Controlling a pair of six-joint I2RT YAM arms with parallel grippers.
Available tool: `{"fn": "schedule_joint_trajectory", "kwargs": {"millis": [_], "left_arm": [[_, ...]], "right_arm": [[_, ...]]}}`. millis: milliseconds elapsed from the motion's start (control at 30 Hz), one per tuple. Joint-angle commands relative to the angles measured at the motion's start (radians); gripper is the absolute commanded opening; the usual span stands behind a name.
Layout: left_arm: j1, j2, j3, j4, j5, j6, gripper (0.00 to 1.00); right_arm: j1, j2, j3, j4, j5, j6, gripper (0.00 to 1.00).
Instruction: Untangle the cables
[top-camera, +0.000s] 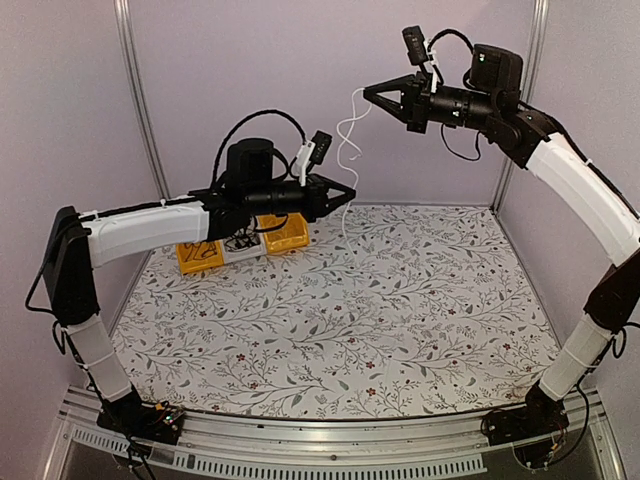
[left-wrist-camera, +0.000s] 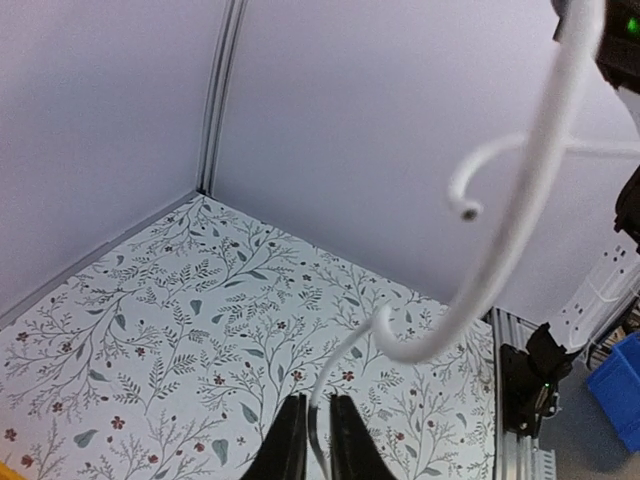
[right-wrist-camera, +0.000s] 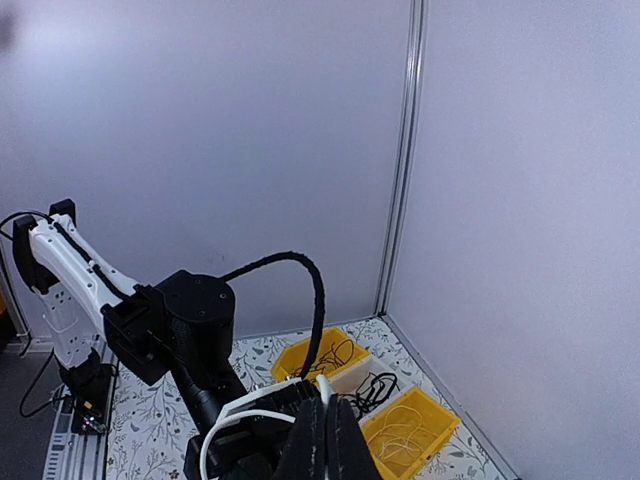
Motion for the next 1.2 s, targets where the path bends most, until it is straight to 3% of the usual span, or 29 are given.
{"fn": "schedule_joint_trajectory", "kwargs": {"millis": [0, 33, 167, 400, 567, 1033, 1100, 1167], "left_arm": [[0.003, -0.016, 0.022, 0.028, 0.030, -0.005, 0.03], [0.004, -0.016, 0.025, 0.026, 0.027, -0.007, 0.00], [0.013, -0.025, 0.045, 0.035, -0.042, -0.049, 0.00], [0.025, -0.016, 0.132, 0.060, -0.100, -0.129, 0.00], [0.024, 0.003, 0.191, 0.069, -0.113, -0.187, 0.00], [0.020, 0.008, 0.413, 0.012, -0.205, -0.238, 0.00], [0.018, 0.009, 0.450, -0.007, -0.220, -0.232, 0.00], [0.016, 0.010, 0.491, -0.031, -0.236, -0.222, 0.00]], "right_arm": [[-0.036, -0.027, -0.085, 0.047, 0.016, 0.062, 0.00], [-0.044, -0.025, -0.102, 0.048, 0.019, 0.074, 0.01], [-0.085, -0.046, -0.302, 0.085, 0.112, 0.060, 0.43], [-0.106, -0.131, -0.696, 0.167, -0.058, -0.073, 0.73], [-0.046, -0.110, -0.805, 0.207, -0.063, -0.136, 0.86], [0.028, 0.235, -0.711, 0.382, -0.050, -0.045, 0.91], [0.028, 0.274, -0.706, 0.412, -0.029, -0.008, 0.85], [0.028, 0.315, -0.697, 0.430, -0.027, 0.023, 0.64]]}}
